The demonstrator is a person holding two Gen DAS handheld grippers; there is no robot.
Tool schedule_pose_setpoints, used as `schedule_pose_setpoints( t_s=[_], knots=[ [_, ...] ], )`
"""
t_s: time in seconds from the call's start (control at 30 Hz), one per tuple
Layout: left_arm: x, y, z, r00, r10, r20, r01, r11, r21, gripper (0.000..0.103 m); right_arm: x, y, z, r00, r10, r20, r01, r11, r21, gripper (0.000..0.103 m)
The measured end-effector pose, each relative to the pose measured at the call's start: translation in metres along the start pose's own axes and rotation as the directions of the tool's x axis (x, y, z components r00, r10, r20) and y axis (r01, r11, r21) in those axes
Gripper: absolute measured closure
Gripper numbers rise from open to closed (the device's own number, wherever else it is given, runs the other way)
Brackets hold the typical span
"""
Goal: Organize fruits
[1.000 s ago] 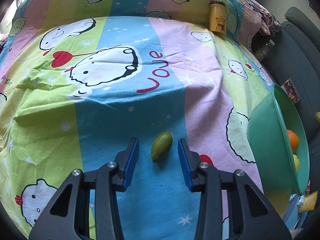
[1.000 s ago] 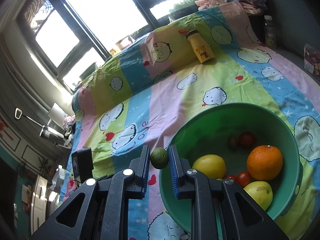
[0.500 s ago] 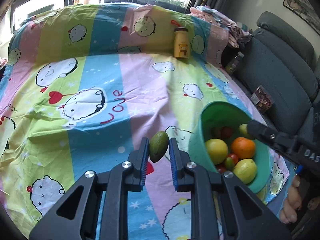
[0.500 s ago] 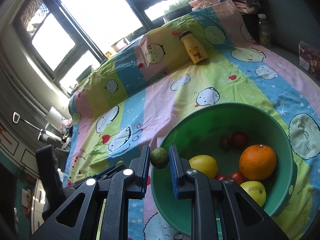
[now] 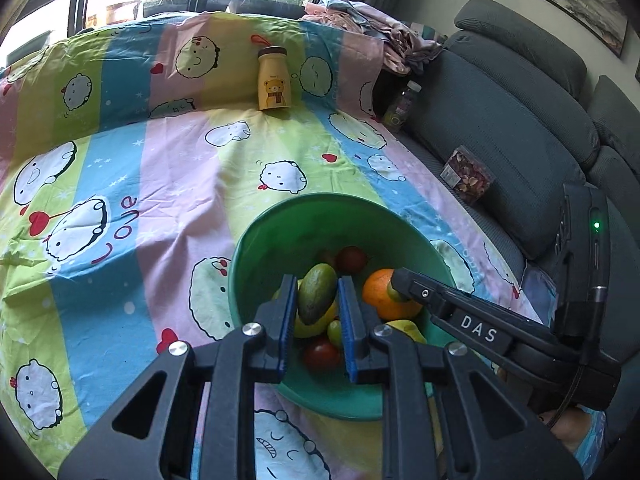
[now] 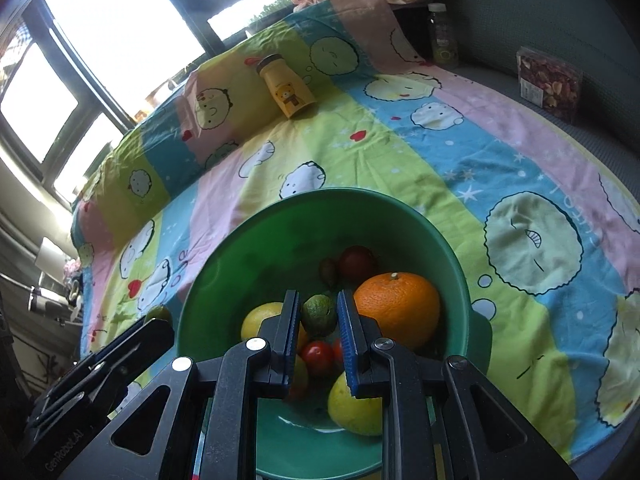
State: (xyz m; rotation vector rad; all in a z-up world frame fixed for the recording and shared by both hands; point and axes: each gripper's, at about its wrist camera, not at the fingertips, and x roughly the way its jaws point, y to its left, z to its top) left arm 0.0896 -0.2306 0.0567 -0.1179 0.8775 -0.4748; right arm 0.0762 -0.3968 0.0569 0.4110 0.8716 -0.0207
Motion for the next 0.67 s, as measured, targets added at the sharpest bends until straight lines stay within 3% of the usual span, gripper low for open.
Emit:
schedule_pose_setpoints(
  t_s=[0.07,0.1,0.13,0.17,0.23,0.3,0.67],
  knots=[
    [0.003,-0.003,0.0,1.0,-0.003,-0.01,0.002,1.0,-0.004,0.072,0.0,-0.007,0.001,1.0,0.001,-0.005,0.0,1.0,0.031,0.082],
    [0.003,-0.006,-0.001,1.0,-0.011,-0.007,0.011,1.0,-0.001,0.059,-0.001,-0.009,0.001,1.0,0.008,-0.007,-0.008,0.999,0.04,0.079],
    [0.001,-0.009,-0.002,1.0,-0.018,0.001,0.018,1.0,0.006,0.043,-0.002,-0.01,0.001,1.0,0.016,-0.007,-0.015,0.999,0.04,0.074],
    [-0.001,-0.011,-0.002,1.0,-0.013,0.011,0.013,1.0,0.013,0.037,-0.004,-0.01,0.001,1.0,0.018,-0.001,-0.018,0.999,0.038,0.069],
    [-0.004,-0.012,-0.001,1.0,0.023,0.018,-0.024,1.0,0.014,0.016,-0.011,-0.012,0.001,1.0,0.001,0.022,-0.002,0.999,0.045,0.053],
    [-0.006,-0.013,0.0,0.999,0.033,0.014,-0.033,0.999,0.021,0.005,-0.016,-0.015,0.001,0.999,-0.002,0.041,0.0,0.998,0.055,0.049],
    [-0.017,-0.015,-0.006,0.999,0.041,0.017,-0.042,0.998,0.046,0.002,-0.032,-0.018,0.001,0.996,-0.007,0.083,0.003,0.998,0.055,0.046]
  ],
)
